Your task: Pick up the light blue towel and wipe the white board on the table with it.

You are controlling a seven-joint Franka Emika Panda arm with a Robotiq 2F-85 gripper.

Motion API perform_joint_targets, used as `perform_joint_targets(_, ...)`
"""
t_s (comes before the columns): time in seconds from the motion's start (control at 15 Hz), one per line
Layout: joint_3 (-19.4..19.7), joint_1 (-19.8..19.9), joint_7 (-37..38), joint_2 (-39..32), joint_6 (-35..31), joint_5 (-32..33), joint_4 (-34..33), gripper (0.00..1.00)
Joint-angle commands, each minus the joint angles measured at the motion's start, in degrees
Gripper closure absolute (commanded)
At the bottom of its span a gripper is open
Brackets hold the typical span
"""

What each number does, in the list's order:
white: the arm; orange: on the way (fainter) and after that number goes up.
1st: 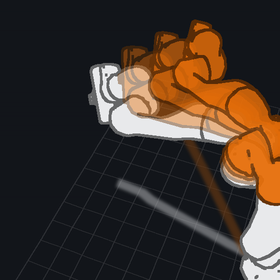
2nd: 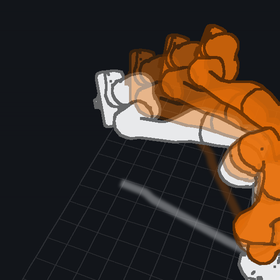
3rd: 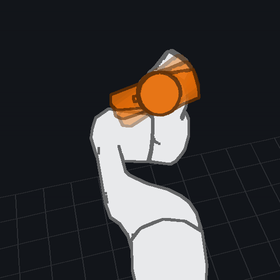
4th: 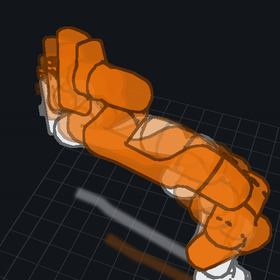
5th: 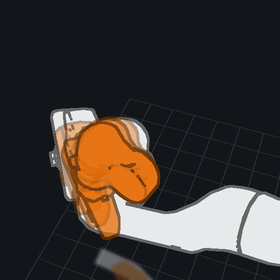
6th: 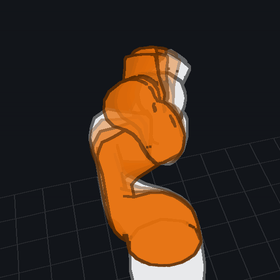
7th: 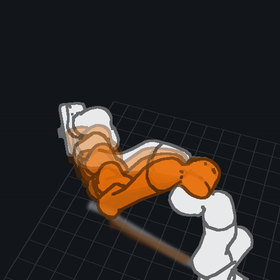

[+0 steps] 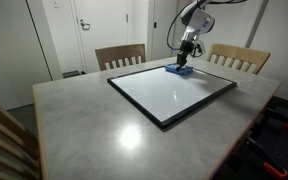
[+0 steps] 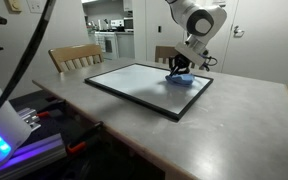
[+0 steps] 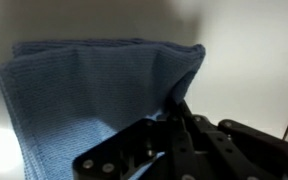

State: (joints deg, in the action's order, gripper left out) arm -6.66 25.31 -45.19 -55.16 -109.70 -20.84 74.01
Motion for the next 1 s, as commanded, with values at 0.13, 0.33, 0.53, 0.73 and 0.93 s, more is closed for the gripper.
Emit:
perform_joint_targets(0.13, 0.34, -1.59, 0.3, 0.89, -1.46, -0.58, 2.53, 0.99)
perform_joint_targets(0.33, 0.28, -2.32, 0.43, 0.77, -2.68, -0.61, 2.63, 0.99)
perform_joint_targets(0.53, -0.04, -2.88, 0.94, 0.6, -4.32, -1.1, 2.49, 0.99)
perform_joint_targets(0.73, -0.56, -3.62, 1.91, 0.66, -5.47, -1.19, 2.63, 0.99)
perform_joint_targets(0.93, -1.19, -4.65, 2.78, 0.79, -6.48, -1.12, 2.93, 0.99)
